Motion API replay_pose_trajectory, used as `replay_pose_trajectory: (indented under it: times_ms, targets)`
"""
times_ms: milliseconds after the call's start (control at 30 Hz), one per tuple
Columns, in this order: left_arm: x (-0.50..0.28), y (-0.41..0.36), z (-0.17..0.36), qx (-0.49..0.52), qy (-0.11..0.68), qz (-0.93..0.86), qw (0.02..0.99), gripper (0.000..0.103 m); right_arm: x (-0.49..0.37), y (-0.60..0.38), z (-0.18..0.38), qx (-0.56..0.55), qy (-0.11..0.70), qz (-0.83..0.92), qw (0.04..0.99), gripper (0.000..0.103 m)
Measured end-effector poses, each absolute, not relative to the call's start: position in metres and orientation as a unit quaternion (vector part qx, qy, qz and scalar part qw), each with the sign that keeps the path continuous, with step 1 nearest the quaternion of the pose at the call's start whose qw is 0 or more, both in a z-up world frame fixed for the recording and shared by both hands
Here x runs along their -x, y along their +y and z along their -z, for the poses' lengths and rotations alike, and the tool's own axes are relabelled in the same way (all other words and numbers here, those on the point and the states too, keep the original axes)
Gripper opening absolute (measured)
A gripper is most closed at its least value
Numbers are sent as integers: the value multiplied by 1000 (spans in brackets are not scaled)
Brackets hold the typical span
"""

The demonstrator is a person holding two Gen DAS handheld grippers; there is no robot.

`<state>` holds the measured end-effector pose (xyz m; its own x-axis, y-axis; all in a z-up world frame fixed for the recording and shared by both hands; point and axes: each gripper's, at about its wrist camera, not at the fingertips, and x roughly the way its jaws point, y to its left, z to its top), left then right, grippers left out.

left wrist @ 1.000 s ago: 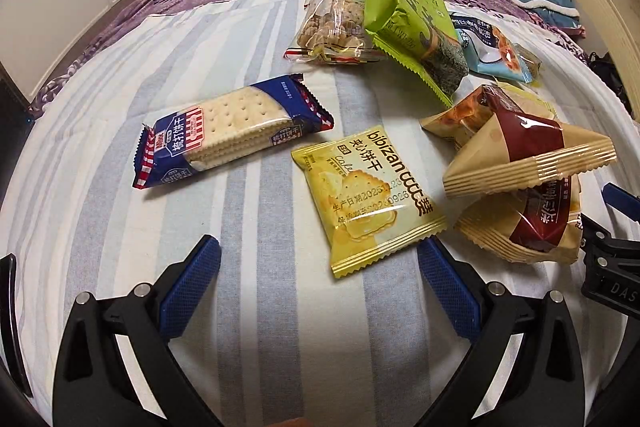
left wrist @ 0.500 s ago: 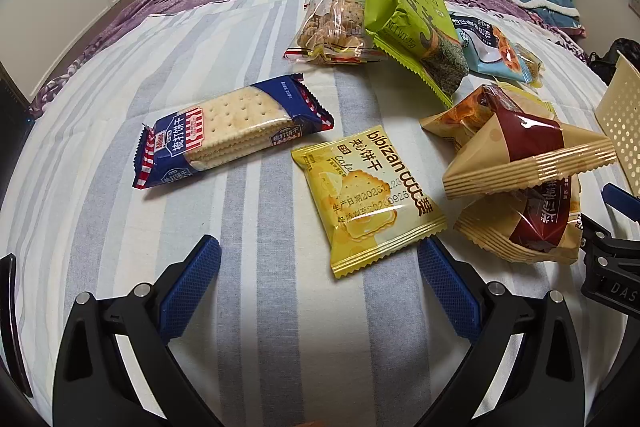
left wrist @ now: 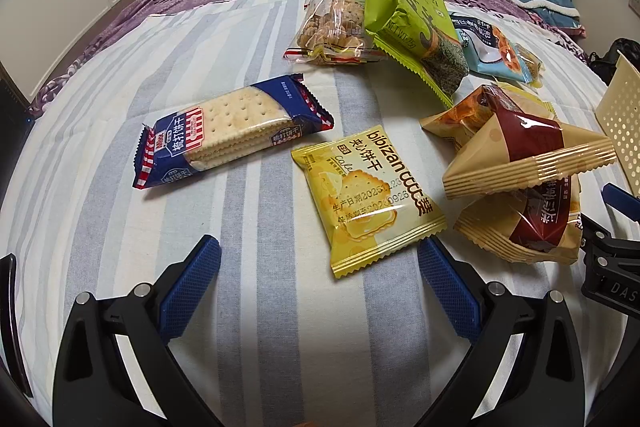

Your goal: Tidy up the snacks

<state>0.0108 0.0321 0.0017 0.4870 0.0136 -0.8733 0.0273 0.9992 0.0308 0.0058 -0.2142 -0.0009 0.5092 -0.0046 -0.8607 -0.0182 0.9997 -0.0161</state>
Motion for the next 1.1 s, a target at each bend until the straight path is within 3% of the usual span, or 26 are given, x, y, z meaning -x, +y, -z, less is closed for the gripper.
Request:
replay_pose_trajectory:
  times_ms: [1100]
  targets:
    - [-10,30,-2,-24,506,2,862,101,-7,-214,3,9,496,-2,868,98]
